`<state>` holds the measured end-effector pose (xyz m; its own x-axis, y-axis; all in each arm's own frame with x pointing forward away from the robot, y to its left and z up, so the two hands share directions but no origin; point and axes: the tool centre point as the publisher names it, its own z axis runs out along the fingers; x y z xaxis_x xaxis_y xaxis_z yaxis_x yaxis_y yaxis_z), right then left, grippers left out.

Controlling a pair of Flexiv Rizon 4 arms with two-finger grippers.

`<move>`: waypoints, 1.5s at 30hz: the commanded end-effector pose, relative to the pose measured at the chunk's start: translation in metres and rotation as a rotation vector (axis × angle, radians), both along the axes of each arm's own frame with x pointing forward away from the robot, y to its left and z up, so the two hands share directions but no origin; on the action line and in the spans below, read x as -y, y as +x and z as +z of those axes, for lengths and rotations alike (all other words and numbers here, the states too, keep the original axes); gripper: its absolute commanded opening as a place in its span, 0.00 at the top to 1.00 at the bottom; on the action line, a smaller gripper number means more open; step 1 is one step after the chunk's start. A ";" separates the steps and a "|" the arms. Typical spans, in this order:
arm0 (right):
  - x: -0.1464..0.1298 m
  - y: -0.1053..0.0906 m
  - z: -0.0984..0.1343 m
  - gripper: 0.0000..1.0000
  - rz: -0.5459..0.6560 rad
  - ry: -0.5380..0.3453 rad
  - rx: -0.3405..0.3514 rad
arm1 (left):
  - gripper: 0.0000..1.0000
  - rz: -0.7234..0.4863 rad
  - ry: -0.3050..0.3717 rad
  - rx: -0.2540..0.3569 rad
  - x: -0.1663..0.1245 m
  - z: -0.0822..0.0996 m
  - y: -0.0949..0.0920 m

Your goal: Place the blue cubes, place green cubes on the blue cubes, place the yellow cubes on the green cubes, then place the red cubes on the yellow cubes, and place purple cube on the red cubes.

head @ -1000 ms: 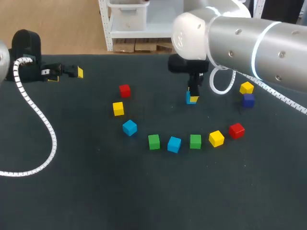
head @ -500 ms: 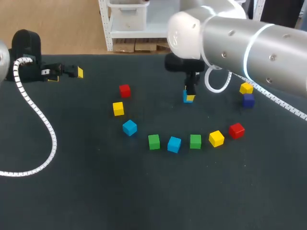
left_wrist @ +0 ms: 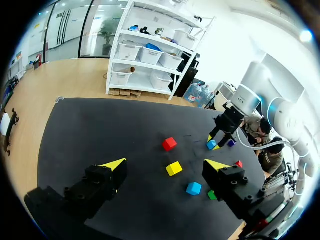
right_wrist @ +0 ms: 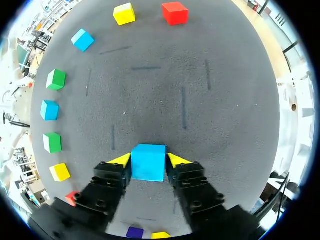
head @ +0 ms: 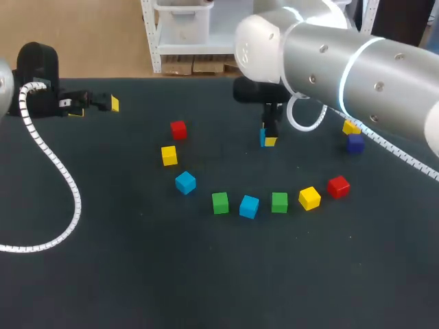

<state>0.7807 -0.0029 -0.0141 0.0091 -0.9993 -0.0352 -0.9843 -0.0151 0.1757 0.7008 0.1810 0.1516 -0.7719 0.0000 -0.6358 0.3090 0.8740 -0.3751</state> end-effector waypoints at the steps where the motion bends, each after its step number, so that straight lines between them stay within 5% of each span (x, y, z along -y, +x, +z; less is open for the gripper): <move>1: 0.000 0.004 -0.002 0.05 0.003 0.001 -0.009 | 0.00 -0.007 -0.010 0.007 -0.002 -0.002 -0.001; 7: 0.001 0.003 0.003 0.00 0.006 0.009 0.005 | 0.00 -0.007 -0.010 0.007 -0.002 -0.002 -0.001; 20: 0.012 -0.016 0.064 0.00 -0.093 0.025 0.103 | 0.00 -0.007 -0.010 0.007 -0.002 -0.002 -0.001; 30: 0.008 -0.047 0.081 0.00 -0.159 0.114 0.127 | 0.00 -0.007 -0.010 0.007 -0.002 -0.002 -0.001; 45: -0.038 -0.113 0.070 0.00 -0.137 0.035 0.182 | 0.00 -0.007 -0.010 0.007 -0.002 -0.002 -0.001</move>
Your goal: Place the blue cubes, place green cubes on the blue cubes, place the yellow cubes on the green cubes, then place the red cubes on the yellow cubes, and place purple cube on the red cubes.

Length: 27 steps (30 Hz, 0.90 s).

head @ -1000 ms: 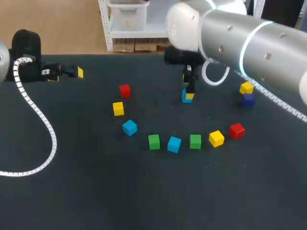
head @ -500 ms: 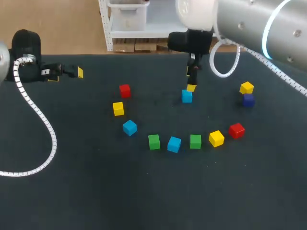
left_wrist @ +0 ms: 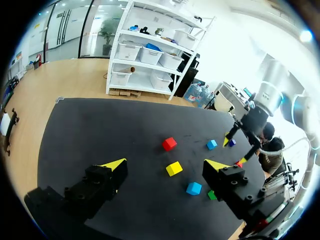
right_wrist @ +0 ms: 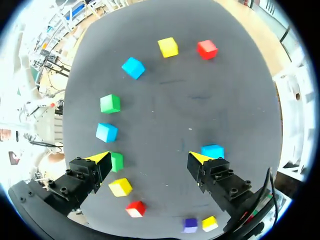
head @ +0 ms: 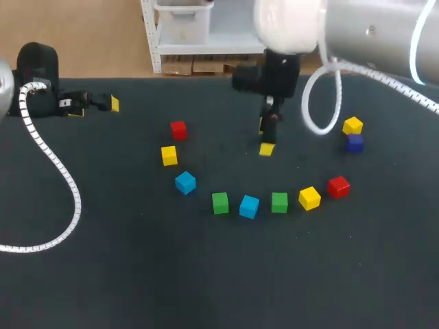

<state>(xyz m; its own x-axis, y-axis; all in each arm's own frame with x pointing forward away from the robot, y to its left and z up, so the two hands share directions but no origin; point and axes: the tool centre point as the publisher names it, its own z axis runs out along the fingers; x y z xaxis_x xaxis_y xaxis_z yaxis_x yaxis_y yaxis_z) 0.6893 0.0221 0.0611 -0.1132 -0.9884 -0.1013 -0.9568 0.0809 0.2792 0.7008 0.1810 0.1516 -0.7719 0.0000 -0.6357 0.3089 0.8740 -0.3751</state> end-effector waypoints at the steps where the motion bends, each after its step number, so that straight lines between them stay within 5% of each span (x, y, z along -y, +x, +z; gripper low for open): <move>1: -0.016 -0.025 -0.009 0.00 -0.027 -0.056 0.275 | 0.00 -0.007 -0.010 0.007 -0.002 -0.002 -0.001; 12: -0.031 -0.049 -0.042 0.00 -0.095 -0.115 0.277 | 0.00 -0.007 -0.010 0.007 -0.002 -0.002 -0.001; 27: -0.034 -0.077 -0.044 0.00 -0.136 -0.193 0.318 | 0.00 -0.007 -0.010 0.007 -0.002 -0.002 -0.001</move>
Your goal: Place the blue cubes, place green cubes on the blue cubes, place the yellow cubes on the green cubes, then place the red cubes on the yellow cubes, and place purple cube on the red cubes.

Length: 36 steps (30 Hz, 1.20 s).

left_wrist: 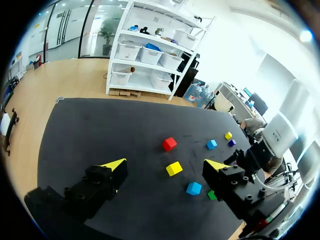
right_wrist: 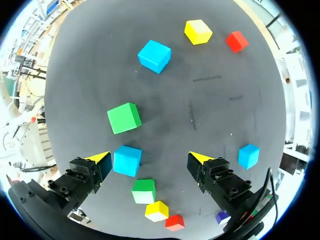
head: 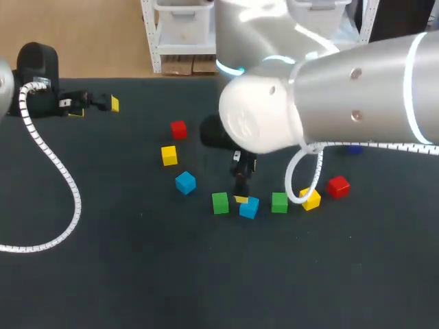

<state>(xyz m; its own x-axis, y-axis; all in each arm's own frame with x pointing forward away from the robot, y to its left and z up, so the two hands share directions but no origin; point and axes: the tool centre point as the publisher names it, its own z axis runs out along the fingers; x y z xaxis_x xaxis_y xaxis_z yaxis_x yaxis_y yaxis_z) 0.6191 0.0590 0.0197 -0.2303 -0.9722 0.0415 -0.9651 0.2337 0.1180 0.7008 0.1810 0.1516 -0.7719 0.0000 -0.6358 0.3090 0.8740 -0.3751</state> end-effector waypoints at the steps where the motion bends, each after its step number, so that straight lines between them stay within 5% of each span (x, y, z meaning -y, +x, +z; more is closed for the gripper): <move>1: 0.004 -0.009 -0.004 0.00 -0.002 -0.035 0.174 | 0.00 -0.007 -0.010 0.007 -0.003 -0.002 -0.001; 18: 0.011 -0.020 -0.025 0.00 -0.044 -0.014 0.145 | 0.00 -0.007 -0.010 0.007 -0.003 -0.002 -0.001; 20: 0.011 -0.020 -0.025 0.17 -0.045 -0.011 0.143 | 0.00 -0.007 -0.010 0.007 -0.003 -0.002 -0.001; 22: 0.011 -0.020 -0.025 0.49 -0.042 -0.005 0.143 | 0.00 -0.007 -0.010 0.007 -0.003 -0.002 -0.001; 36: 0.012 -0.018 -0.023 0.66 -0.018 0.044 0.153 | 0.00 -0.007 -0.010 0.007 -0.003 -0.002 -0.001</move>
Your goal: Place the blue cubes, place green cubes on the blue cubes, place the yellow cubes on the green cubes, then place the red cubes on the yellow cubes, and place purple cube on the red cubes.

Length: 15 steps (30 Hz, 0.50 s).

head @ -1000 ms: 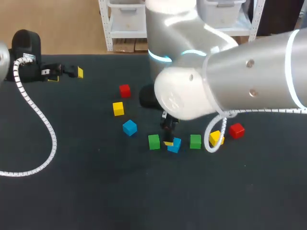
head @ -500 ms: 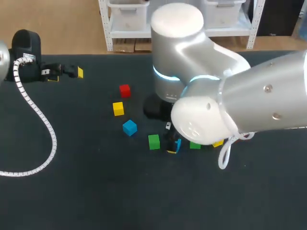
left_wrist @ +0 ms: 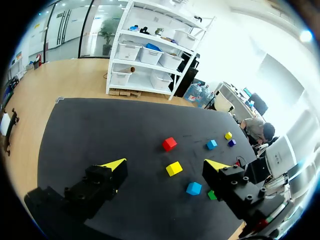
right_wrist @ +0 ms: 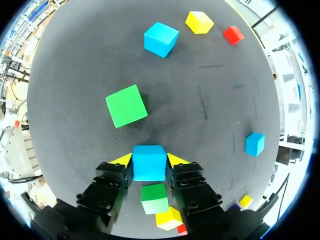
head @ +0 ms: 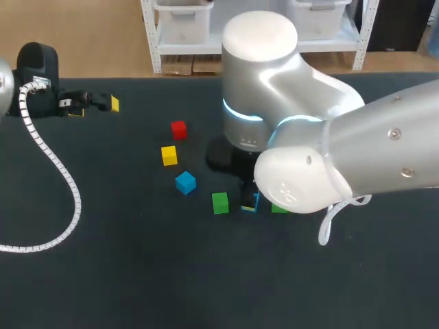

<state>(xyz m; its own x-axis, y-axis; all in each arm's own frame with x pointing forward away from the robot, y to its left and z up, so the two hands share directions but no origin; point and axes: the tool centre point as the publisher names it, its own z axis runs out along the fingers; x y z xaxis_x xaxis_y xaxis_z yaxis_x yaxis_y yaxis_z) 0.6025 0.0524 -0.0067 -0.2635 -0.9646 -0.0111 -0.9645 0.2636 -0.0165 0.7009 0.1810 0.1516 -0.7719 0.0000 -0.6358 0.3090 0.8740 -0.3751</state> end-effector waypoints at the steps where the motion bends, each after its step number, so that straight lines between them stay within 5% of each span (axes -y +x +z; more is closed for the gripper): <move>1: 0.007 0.000 0.006 0.67 0.029 0.035 0.011 | 0.00 -0.007 -0.010 0.007 -0.003 -0.002 -0.001; 15: 0.016 0.045 0.045 0.67 0.254 0.094 -0.018 | 0.00 -0.007 -0.010 0.007 -0.003 -0.002 -0.001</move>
